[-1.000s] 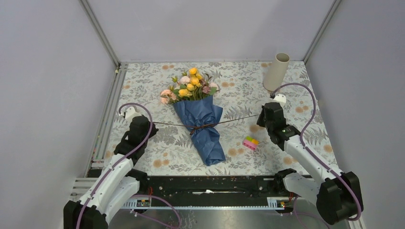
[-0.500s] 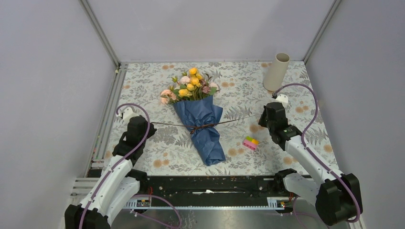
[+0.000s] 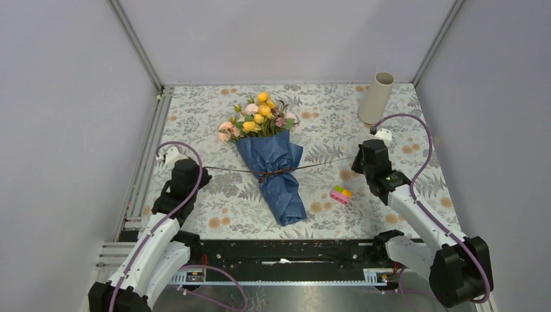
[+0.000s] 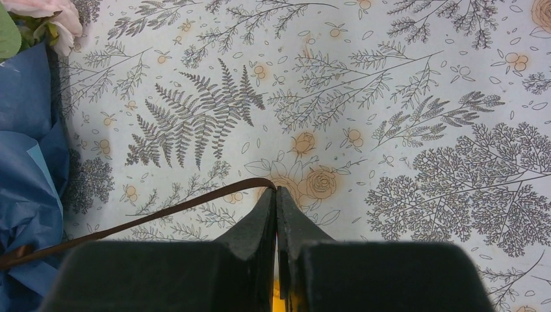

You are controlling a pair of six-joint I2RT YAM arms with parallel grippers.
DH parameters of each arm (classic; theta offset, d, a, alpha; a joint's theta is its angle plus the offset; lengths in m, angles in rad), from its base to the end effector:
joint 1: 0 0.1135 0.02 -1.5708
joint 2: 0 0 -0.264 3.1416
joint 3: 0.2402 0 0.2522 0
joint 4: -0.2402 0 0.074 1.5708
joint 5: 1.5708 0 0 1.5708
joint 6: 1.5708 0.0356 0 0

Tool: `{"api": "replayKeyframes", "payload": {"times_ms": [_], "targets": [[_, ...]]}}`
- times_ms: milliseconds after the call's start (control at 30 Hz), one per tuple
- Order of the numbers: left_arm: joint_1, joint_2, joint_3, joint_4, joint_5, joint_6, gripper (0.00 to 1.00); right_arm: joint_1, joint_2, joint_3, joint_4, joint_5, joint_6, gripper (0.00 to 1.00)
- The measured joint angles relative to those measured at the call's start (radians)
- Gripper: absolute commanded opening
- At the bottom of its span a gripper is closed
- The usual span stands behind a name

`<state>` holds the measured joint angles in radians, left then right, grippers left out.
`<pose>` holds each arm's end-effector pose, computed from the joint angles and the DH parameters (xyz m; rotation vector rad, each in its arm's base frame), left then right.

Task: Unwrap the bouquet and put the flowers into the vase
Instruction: Untie the ribbon from the wrapping paper.

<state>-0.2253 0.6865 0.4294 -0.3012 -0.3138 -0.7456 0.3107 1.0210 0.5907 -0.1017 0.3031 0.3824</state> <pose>0.1579 -0.0249 0.2194 -0.7184 1.9826 -0.2495 0.2154 0.0580 0.2362 0.2548 2.0622 0.1047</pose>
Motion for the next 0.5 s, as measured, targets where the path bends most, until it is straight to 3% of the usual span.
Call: {"api": "replayKeyframes", "payload": {"times_ms": [500], "targets": [[0.031, -0.032, 0.000, -0.016, 0.001, -0.014, 0.00, -0.024, -0.015, 0.000, -0.025, 0.003, 0.005, 0.00]]}}
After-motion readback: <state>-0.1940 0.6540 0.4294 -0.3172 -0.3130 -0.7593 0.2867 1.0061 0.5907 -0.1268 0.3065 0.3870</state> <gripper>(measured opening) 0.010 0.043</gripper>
